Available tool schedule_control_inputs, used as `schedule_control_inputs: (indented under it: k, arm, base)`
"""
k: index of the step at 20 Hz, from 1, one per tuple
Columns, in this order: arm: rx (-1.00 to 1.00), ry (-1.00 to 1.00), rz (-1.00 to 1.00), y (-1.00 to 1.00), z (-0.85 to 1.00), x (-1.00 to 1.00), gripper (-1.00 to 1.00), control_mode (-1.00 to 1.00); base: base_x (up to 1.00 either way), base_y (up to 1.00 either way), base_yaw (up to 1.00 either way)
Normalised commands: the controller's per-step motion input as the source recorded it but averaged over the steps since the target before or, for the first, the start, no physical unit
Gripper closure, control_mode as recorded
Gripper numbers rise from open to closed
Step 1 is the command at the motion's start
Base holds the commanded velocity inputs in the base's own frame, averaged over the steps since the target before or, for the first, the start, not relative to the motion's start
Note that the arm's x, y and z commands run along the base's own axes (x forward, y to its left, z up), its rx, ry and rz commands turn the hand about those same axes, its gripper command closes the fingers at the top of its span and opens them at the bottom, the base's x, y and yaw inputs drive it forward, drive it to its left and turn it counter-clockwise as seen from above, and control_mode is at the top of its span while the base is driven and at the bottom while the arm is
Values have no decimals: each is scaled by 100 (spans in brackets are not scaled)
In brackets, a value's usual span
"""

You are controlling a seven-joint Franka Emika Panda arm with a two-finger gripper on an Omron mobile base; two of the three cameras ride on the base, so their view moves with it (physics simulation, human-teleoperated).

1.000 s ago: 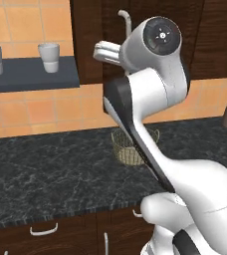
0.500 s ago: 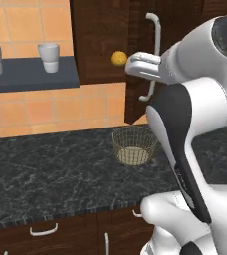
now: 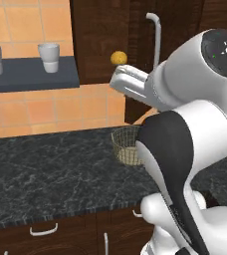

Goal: Open the cabinet, pick up the bread from the cabinet and place it in the basket. Then move the basket to the dining counter.

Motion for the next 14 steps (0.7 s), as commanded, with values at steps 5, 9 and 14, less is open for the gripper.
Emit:
schedule_control_inputs:
  k: [5,9,14]
  arm:
    - [28,-1,-57,80,-13,22,-100,-100]
    - [29,-23,-29,42,-22,62,-100,-100]
    - [27,-26,-7,26,-42,66,-100,-100]
  base:
    - [0,0,0]
    - [0,0,0]
    - [0,0,0]
